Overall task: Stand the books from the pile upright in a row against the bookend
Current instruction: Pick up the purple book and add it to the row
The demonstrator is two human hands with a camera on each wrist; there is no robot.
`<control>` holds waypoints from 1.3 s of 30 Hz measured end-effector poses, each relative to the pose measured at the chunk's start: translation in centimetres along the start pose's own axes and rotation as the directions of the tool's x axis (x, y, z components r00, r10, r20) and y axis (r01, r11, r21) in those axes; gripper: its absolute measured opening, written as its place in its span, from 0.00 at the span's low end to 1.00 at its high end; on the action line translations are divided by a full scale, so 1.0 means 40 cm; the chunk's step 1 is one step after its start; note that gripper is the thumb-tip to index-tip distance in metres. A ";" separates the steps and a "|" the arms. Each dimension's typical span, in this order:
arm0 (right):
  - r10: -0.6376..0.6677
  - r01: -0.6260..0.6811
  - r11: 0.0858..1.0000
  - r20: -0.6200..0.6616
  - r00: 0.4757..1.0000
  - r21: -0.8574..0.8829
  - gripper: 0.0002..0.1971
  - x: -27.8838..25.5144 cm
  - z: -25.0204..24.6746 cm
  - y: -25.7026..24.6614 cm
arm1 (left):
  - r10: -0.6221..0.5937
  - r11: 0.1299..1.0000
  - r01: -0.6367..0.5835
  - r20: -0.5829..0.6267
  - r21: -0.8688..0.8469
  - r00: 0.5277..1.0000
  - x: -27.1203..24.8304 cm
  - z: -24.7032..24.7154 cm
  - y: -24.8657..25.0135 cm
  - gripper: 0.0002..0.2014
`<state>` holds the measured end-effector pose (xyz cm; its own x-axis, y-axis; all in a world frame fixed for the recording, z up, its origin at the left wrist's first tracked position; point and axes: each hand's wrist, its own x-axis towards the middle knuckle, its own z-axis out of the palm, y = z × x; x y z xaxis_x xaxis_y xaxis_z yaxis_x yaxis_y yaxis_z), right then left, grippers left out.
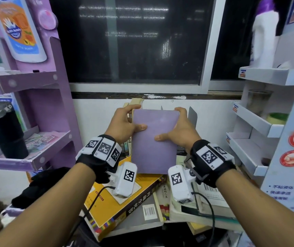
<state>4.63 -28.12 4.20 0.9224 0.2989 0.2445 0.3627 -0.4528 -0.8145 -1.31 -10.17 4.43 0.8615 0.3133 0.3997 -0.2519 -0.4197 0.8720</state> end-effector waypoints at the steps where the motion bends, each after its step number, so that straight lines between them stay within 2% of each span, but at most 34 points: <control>1: -0.009 0.009 1.000 -0.002 1.000 0.013 0.57 -0.006 0.009 0.004 | 0.027 0.999 -0.027 -0.017 0.026 1.000 -0.003 -0.002 -0.010 0.34; 4: -0.044 0.045 0.998 -0.008 0.999 0.036 0.56 -0.014 0.038 0.015 | 0.041 0.999 -0.042 -0.042 -0.018 0.998 -0.017 -0.009 -0.050 0.38; 6: -0.078 0.078 0.997 -0.004 0.997 0.021 0.56 -0.012 0.051 0.011 | 0.006 0.998 -0.008 -0.036 -0.069 0.999 -0.021 -0.018 -0.074 0.40; 9: -0.113 0.113 0.994 -0.005 0.994 0.002 0.53 -0.009 0.059 0.006 | -0.038 0.993 0.038 0.004 -0.115 0.999 -0.025 -0.026 -0.098 0.41; 12: -0.136 0.136 0.991 -0.019 0.991 0.003 0.51 -0.013 0.062 0.016 | -0.024 0.987 0.031 0.044 -0.155 0.999 -0.031 -0.023 -0.108 0.39; 18: -0.141 0.139 0.985 0.013 0.990 0.101 0.48 -0.020 0.056 0.027 | 0.013 0.926 0.035 0.125 -0.375 0.992 -0.035 0.010 -0.099 0.39; 28: -0.129 0.110 0.967 0.068 0.989 0.232 0.35 -0.017 0.034 0.028 | 0.002 0.917 0.030 0.078 -0.399 0.997 -0.032 0.028 -0.099 0.36; 33: -0.169 0.138 0.976 0.190 0.967 0.168 0.24 -0.016 -0.022 0.002 | -0.046 0.893 0.084 0.095 -0.443 0.994 -0.022 -0.002 -0.102 0.32; 37: -0.168 0.155 0.986 0.304 0.938 0.065 0.25 -0.011 -0.048 -0.034 | -0.065 0.884 0.136 0.169 -0.448 0.983 -0.015 -0.013 -0.091 0.29; 39: -0.177 0.185 0.983 0.311 0.934 0.003 0.26 -0.010 -0.047 -0.045 | -0.067 0.887 0.147 0.193 -0.438 0.979 -0.006 -0.011 -0.085 0.28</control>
<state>3.86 -29.00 6.54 0.7559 0.6204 0.2092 0.5270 -0.3868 -0.7568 -0.86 -8.45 1.50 0.9453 0.1701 0.2782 -0.2898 0.0470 0.9559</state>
